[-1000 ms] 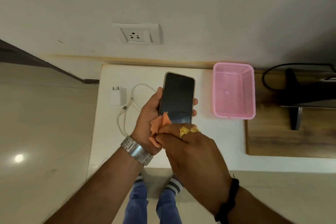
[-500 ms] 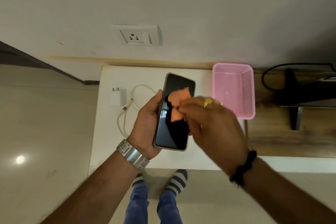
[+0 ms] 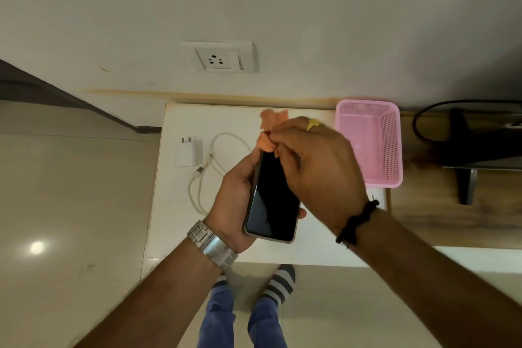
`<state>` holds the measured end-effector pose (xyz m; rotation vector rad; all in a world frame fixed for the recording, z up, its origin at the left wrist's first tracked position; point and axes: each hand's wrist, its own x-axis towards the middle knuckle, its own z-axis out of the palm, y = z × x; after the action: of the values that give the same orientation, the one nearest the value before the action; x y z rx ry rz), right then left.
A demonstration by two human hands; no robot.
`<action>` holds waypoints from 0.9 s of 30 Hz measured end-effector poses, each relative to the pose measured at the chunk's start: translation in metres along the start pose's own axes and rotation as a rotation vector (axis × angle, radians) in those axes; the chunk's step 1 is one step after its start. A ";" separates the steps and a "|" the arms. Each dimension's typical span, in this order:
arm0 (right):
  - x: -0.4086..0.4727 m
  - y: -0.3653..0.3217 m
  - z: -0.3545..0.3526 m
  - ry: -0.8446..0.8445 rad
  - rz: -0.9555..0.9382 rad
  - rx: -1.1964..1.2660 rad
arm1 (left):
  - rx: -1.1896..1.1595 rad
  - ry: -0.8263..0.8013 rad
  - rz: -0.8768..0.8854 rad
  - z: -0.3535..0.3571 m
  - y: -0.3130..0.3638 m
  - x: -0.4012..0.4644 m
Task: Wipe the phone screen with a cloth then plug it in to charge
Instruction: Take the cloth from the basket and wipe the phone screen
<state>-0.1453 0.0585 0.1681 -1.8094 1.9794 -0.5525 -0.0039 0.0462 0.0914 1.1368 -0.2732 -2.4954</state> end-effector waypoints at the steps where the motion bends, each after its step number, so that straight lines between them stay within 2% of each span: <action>1: -0.011 -0.010 0.005 -0.044 -0.024 0.017 | -0.020 -0.003 0.027 -0.003 0.000 0.001; 4: -0.022 -0.014 0.007 -0.062 -0.076 0.049 | -0.005 0.006 0.054 -0.004 -0.005 -0.001; 6: -0.005 0.002 0.004 -0.005 -0.026 0.015 | -0.015 -0.022 -0.004 -0.002 -0.009 -0.003; 9: 0.009 0.020 0.001 -0.025 0.006 -0.101 | -0.012 -0.043 -0.011 -0.003 -0.006 -0.004; 16: -0.008 0.030 -0.005 0.010 0.043 -0.058 | 0.011 -0.073 -0.018 -0.010 -0.005 -0.002; 18: -0.027 0.020 0.000 -0.049 0.019 -0.055 | -0.035 -0.066 0.004 -0.012 -0.001 0.000; 21: -0.074 -0.003 0.006 -0.285 -0.017 0.006 | -0.076 -0.037 -0.013 -0.017 0.008 0.002; 23: -0.085 -0.004 0.009 -0.336 -0.084 -0.011 | -0.056 -0.053 -0.028 -0.019 0.005 0.003; 25: -0.061 0.004 0.000 -0.284 -0.051 -0.072 | -0.071 -0.071 -0.063 -0.016 -0.003 0.002; 27: -0.025 0.015 -0.005 -0.095 0.047 -0.114 | -0.031 -0.075 -0.065 -0.013 -0.011 0.004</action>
<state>-0.1590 0.0846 0.1652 -1.8148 2.0199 -0.3400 0.0011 0.0538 0.0765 1.0579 -0.2209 -2.5938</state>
